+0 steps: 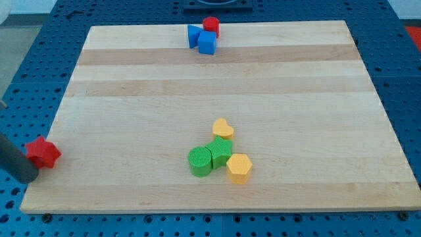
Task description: Slide the red star closer to blue triangle
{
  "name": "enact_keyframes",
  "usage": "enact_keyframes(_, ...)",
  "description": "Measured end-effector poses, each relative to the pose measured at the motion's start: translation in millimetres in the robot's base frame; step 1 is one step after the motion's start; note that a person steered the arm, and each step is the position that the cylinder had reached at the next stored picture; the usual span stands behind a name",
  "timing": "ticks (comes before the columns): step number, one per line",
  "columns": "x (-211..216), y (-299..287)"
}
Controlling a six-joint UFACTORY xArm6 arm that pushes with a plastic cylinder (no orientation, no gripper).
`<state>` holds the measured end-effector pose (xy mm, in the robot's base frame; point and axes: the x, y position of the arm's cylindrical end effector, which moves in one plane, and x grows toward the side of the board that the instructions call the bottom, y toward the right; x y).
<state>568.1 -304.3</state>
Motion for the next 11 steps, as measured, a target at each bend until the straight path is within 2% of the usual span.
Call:
enact_keyframes(3,-70.3,-0.2)
enact_keyframes(6,-89.1,21.0)
enact_keyframes(11,-147.6,120.4)
